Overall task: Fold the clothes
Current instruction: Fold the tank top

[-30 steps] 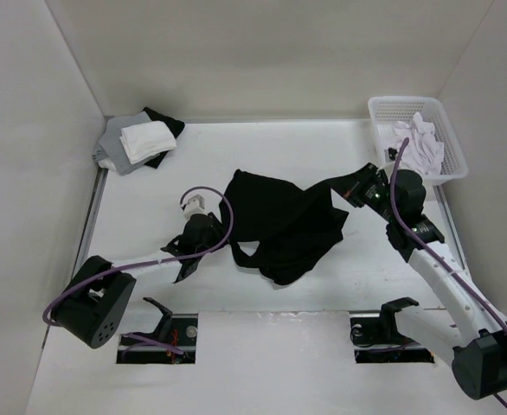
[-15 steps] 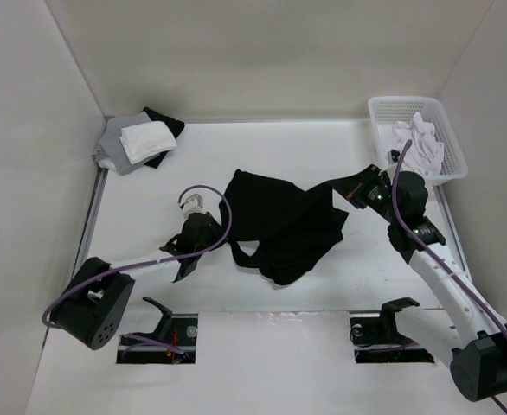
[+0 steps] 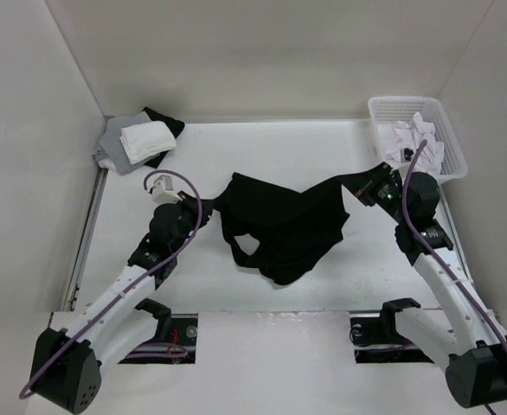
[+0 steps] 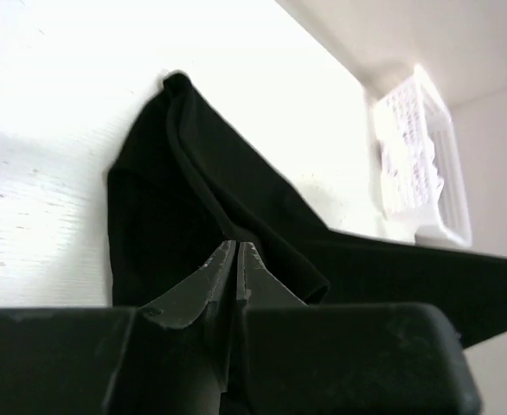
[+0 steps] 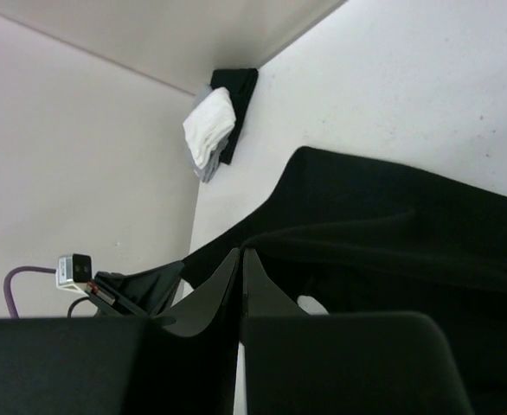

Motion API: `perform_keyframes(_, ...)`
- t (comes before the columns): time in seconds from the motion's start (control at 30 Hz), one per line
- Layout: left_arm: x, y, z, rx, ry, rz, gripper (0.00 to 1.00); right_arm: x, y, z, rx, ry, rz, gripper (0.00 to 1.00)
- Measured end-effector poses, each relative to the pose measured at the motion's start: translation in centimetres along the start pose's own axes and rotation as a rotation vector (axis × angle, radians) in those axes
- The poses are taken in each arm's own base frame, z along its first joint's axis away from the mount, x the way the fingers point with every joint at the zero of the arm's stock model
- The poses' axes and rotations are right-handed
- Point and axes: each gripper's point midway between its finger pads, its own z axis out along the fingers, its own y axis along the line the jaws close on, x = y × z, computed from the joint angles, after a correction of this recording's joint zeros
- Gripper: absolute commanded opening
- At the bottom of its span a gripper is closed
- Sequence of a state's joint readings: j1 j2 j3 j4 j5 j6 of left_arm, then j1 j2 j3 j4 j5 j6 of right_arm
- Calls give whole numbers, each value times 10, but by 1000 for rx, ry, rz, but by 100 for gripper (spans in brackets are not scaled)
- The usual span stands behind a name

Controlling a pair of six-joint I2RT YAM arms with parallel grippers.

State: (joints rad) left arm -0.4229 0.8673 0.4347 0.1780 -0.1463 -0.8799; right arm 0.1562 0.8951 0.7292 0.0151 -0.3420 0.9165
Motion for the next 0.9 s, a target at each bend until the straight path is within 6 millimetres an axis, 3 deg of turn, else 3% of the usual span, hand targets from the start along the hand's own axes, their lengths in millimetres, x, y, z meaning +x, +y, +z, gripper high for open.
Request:
perform_keyframes(0.17, -25, 0, -9, -9, -67, -50, 1, -14, 13, -5, -27, -39, -9, 3)
perform_keyframes(0.27, -35, 3, 1, -38, -89, -109, 1, -25, 16, 9, -25, -51, 3, 2)
perform_keyframes(0.33, -42, 6, 19, -68, -102, -159, 1, -38, 20, 31, -18, -49, 16, 1)
perform_keyframes(0.43, -62, 0, 63, -102, -108, -234, 0, -73, 35, 83, -16, -47, 40, 1)
perform_keyframes(0.5, -85, -21, 89, -66, -117, -284, 1, -100, 54, 111, -41, -63, 38, 1)
perform_keyframes(0.57, -118, -57, 98, 23, -153, -316, 2, -124, 86, 121, -86, -88, 22, 1)
perform_keyframes(0.67, -164, -112, 68, 194, -246, -323, 4, -145, 145, 102, -191, -138, -39, 2)
perform_keyframes(0.73, -182, -134, 28, 298, -310, -327, 7, -137, 184, 71, -279, -157, -85, 2)
perform_keyframes(0.77, -184, -137, 9, 335, -337, -333, 11, -125, 199, 51, -326, -155, -105, 2)
perform_keyframes(0.83, -173, -116, -22, 361, -377, -362, 22, -86, 213, 12, -410, -124, -129, 2)
perform_keyframes(0.9, -147, -66, -32, 307, -390, -395, 31, -32, 200, -15, -462, -47, -130, 2)
